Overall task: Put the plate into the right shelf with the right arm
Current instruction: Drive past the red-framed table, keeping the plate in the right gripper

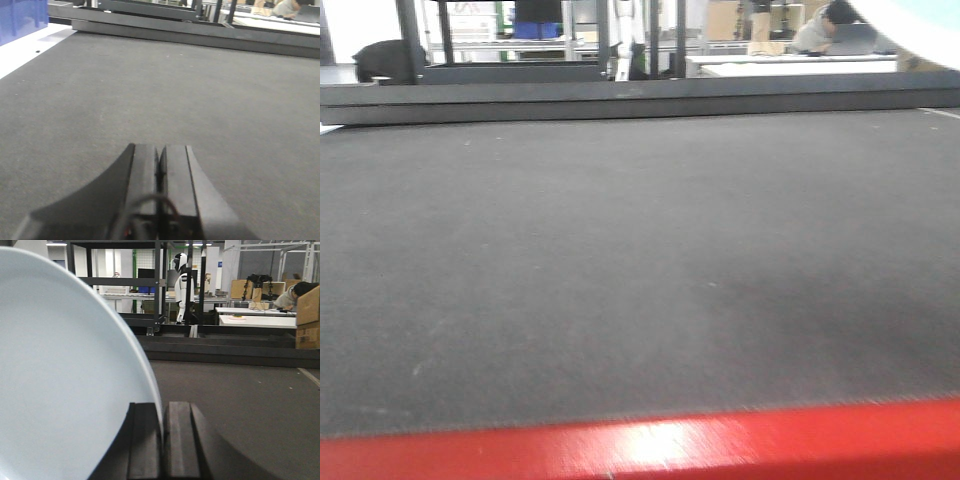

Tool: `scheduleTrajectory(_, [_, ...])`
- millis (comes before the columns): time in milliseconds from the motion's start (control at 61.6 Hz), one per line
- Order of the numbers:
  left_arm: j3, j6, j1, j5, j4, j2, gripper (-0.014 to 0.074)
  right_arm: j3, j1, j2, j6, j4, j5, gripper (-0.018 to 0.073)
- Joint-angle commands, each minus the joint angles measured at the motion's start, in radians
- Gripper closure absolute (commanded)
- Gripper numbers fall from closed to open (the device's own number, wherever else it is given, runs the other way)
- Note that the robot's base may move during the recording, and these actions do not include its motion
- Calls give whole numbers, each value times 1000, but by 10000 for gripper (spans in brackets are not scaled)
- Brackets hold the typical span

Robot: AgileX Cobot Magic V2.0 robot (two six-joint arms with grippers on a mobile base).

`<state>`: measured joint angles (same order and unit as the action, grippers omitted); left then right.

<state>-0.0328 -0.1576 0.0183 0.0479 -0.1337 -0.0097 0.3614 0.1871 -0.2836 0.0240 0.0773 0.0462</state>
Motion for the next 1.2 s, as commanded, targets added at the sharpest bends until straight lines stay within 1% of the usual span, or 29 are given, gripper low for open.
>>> scheduleTrajectory(0, [-10,7,2,-90,-8,-10,724,29,-8,-8,3,8,-104,505])
scheduleTrajectory(1185, [-10,7,2,-90,-8,-10,724,29,-8,-8,3,8,-105,505])
